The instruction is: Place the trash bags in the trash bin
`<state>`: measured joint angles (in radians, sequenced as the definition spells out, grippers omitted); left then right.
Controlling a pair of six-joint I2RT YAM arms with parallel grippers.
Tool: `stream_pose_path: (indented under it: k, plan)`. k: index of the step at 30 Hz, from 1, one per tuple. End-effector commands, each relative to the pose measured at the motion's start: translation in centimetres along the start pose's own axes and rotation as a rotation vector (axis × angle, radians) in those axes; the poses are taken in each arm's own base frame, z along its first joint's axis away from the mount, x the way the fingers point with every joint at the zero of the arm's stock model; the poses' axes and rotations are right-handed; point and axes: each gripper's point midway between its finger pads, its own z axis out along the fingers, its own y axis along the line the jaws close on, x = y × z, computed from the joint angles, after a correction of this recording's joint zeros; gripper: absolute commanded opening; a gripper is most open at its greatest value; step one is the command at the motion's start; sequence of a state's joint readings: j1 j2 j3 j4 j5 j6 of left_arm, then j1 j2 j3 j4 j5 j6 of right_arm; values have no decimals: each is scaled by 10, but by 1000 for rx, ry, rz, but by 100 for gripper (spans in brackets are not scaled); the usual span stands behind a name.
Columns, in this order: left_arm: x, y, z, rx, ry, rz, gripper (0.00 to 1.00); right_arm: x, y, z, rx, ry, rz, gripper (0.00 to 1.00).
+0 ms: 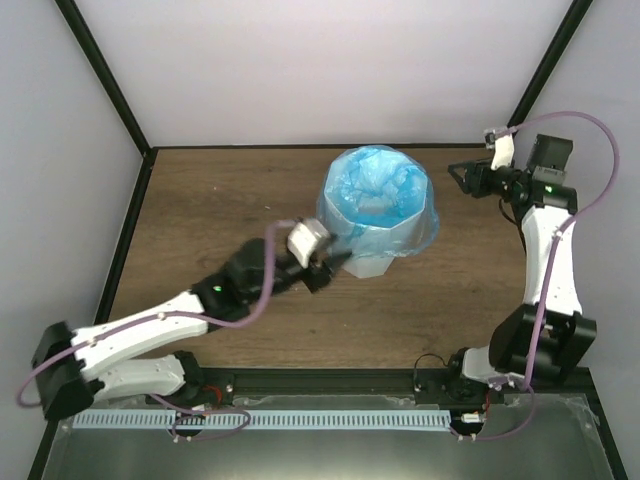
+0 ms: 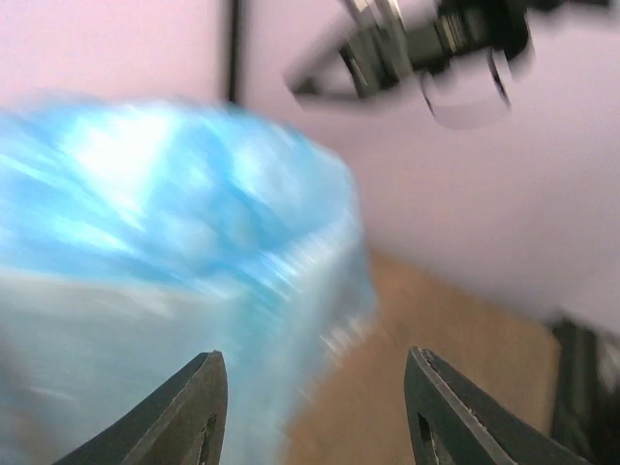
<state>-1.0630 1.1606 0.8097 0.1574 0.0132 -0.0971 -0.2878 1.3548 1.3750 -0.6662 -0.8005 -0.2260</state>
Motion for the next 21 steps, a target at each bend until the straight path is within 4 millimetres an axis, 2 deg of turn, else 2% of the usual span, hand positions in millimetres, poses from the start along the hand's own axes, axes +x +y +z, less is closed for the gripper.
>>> stream_pose_path:
  k: [1, 3, 5, 6, 7, 9, 12, 15, 18, 21]
  plan:
    - [-57, 84, -44, -285, -215, -278, 53, -18, -24, 17, 8, -42, 111, 49]
    - [-54, 120, -57, -393, -254, -419, 55, -25, -31, 31, -11, -62, 110, 49]
    - [-34, 142, -52, -426, -233, -532, 56, -24, -33, 53, -38, -23, 114, 48]
    - [-28, 146, -49, -424, -225, -581, 56, -22, -33, 62, -46, 7, 110, 48]
    - [-18, 149, -40, -407, -203, -635, 56, -18, -27, 73, -66, 39, 102, 47]
    - [-12, 148, -27, -330, -206, -730, 56, -11, -13, 83, -115, 68, 89, 46]
    - [-10, 137, -3, -218, -179, -766, 56, 5, 8, 83, -165, 67, 50, 46]
    - [-3, 140, 8, -222, -131, -786, 56, 29, 28, 74, -194, 94, 71, 46]
    - [9, 152, -2, -294, -104, -793, 56, 57, 67, 65, -245, 154, 21, 46]
    - [23, 174, -25, -407, -92, -795, 58, 74, 97, 46, -271, 169, -82, 49]
